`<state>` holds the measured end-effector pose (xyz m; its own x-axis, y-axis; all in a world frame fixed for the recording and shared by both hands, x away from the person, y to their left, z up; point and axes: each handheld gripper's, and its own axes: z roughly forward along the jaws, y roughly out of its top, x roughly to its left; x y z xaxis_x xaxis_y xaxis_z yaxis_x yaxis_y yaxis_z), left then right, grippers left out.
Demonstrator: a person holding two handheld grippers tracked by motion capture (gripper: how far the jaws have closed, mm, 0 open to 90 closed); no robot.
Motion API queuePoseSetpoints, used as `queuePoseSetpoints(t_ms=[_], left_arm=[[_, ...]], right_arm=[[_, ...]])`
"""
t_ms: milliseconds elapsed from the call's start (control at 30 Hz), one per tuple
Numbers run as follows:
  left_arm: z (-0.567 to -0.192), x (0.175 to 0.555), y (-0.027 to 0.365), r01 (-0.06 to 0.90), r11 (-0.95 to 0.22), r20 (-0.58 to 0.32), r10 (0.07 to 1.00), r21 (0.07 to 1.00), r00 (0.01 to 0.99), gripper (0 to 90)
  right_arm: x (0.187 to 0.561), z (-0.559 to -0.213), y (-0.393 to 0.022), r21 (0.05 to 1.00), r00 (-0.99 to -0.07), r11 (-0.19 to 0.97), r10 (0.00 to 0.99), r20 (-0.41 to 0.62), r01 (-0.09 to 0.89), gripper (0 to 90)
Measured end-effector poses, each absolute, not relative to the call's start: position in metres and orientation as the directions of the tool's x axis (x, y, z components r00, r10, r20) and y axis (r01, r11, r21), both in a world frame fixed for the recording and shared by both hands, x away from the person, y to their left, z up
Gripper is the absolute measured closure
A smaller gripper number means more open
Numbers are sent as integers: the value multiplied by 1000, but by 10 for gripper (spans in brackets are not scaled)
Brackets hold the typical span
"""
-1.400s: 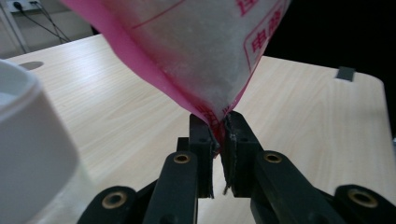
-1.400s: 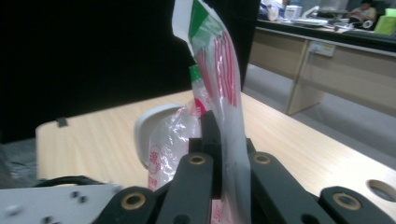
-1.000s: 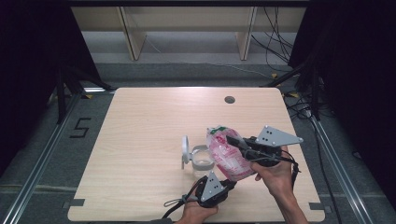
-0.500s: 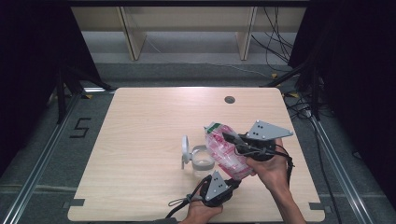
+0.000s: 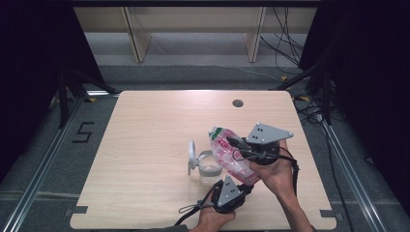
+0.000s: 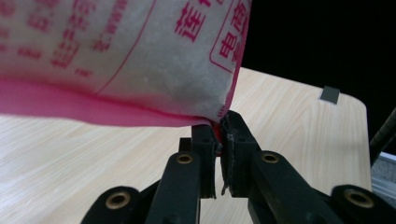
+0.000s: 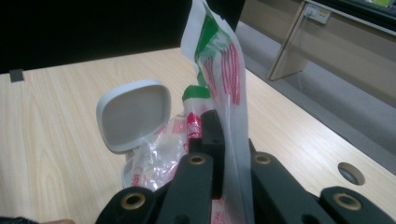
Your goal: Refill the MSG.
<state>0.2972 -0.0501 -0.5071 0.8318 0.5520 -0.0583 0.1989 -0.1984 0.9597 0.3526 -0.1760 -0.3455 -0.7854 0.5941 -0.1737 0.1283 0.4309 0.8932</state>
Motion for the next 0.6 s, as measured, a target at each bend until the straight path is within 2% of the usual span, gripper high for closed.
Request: queuePoseSetpoints(t_ms=[433, 600], left_arm=[[-503, 300, -58, 177, -193, -38, 567, 965, 823, 841], [-502, 301, -57, 180, -197, -38, 567, 964, 823, 841]], right_arm=[[355, -337, -174, 865, -781, 491, 580, -232, 108, 900], [357, -337, -171, 860, -783, 495, 580, -225, 120, 900]])
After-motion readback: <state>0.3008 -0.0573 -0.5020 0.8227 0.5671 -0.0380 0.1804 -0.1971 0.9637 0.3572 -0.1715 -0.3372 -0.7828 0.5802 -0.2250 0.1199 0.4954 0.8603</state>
